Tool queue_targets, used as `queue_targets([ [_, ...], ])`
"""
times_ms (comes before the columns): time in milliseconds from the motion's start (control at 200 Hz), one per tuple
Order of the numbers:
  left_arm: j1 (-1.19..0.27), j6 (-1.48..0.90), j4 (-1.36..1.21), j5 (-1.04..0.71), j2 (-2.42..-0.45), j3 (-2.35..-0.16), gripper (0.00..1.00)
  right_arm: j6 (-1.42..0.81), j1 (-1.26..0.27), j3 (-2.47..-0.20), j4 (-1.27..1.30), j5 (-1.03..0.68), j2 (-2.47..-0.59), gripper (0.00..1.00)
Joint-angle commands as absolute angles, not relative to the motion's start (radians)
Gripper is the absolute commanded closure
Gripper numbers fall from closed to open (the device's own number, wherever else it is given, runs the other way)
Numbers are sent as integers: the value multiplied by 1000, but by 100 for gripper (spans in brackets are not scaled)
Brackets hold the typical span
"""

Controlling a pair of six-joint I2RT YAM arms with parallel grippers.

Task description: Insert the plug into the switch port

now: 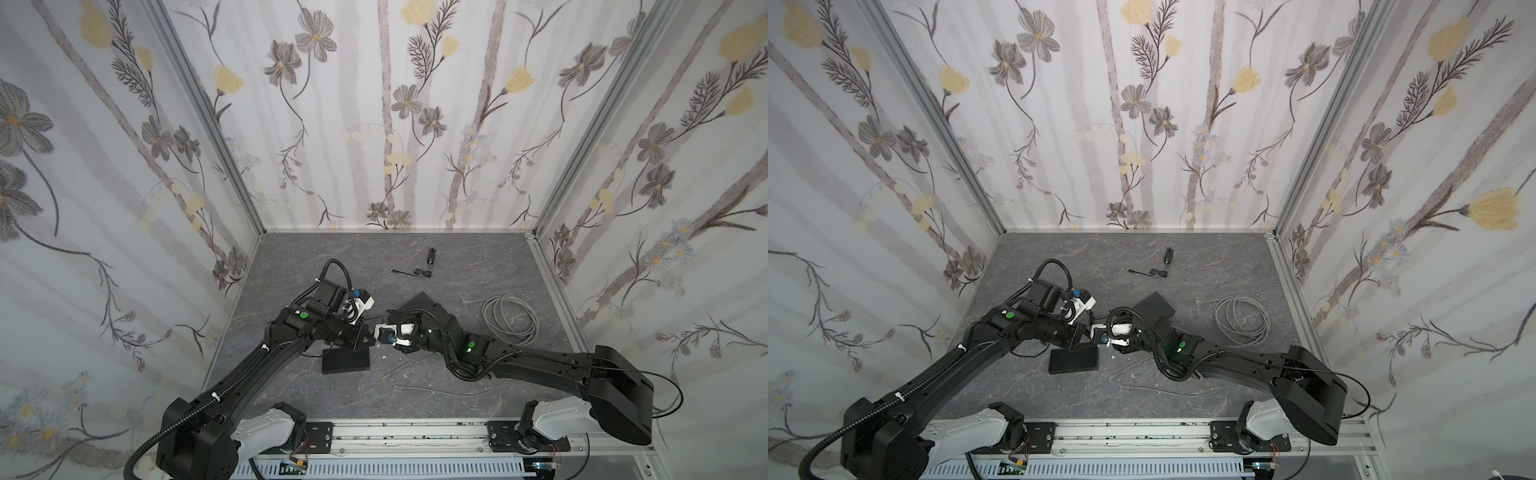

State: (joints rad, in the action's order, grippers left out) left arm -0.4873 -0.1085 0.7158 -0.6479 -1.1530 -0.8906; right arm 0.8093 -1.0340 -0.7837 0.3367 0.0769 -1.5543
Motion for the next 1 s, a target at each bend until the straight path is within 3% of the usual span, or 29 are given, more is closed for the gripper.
queue_targets([
  [0,-486,-94,725,-678,-1161,-891,100,911,-1034,-815,309,106,-1567,45],
  [220,-487,-94,727,-678,-1161,-891,100,997,-1036,-859,222,89,-1588,57],
  [600,-487,-91,729,-681,-1170,-891,100,1125,-1056,-876,150,38,-1585,62],
  [859,-488,-91,729,-680,-1169,-889,100,1138,-1083,-928,117,30,-1641,77],
  [994,-489,-92,728,-680,-1168,-890,100,1137,-1088,-942,101,32,-1655,80],
])
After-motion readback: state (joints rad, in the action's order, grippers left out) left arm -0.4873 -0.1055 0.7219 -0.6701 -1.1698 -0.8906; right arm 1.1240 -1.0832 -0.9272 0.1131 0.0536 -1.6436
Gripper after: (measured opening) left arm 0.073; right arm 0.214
